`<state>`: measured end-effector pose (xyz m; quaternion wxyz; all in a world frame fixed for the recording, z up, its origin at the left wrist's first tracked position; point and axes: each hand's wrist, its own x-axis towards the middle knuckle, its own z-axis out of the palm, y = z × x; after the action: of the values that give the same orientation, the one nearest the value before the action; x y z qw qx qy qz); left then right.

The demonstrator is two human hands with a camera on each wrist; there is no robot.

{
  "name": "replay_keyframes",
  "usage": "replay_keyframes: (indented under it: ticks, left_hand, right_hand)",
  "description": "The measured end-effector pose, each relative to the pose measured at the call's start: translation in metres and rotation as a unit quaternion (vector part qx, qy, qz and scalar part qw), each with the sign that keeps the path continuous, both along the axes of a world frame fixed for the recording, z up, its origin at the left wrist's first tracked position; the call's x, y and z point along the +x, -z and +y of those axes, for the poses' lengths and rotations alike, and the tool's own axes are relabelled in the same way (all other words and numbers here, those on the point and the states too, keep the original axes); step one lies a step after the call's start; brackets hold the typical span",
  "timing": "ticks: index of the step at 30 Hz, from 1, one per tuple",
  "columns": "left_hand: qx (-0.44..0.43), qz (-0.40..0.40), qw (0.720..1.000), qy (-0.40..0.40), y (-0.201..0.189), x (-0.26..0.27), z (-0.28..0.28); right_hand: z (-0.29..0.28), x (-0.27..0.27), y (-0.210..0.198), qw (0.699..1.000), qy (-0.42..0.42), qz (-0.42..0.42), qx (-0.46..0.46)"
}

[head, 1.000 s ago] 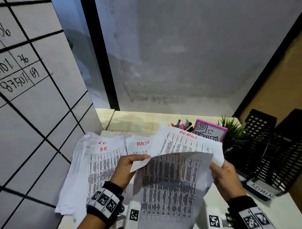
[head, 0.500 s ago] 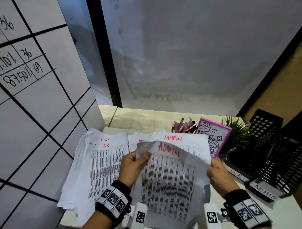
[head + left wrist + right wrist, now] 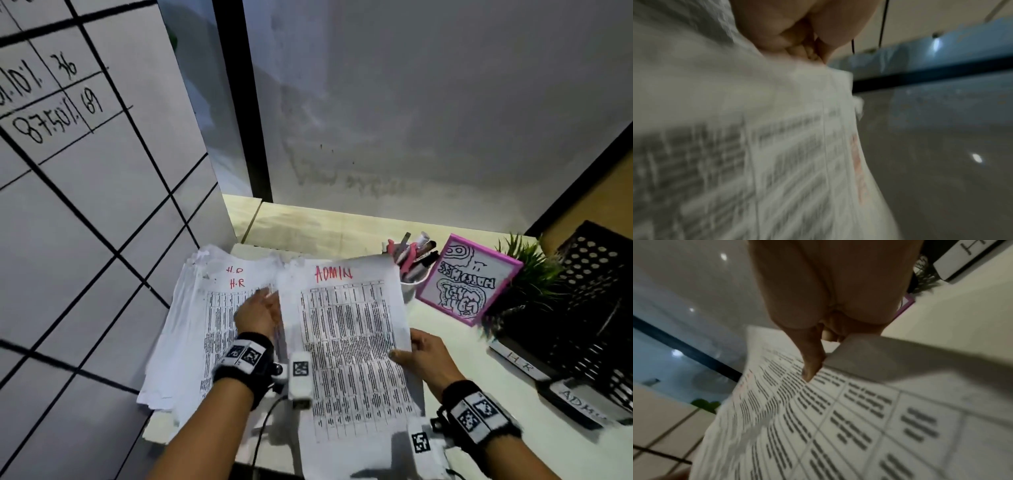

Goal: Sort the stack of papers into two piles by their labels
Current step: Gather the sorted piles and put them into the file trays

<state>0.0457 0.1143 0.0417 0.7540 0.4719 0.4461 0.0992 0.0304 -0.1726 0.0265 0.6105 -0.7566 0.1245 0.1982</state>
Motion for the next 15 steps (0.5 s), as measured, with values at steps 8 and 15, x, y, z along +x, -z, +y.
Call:
replay_keyframes:
  ticks: [8, 15]
  left_hand:
    - [0.418, 0.157, 0.894, 0.046, 0.043, -0.058, 0.106]
    - [0.328, 0.357, 0.874, 0.042, 0.077, -0.124, 0.093]
  right_hand:
    - [0.021, 0.060, 0.028, 0.994, -0.054, 0.029, -0.085]
    - [0.044, 0.072, 0.050, 0.953, 0.018, 0.033, -0.300]
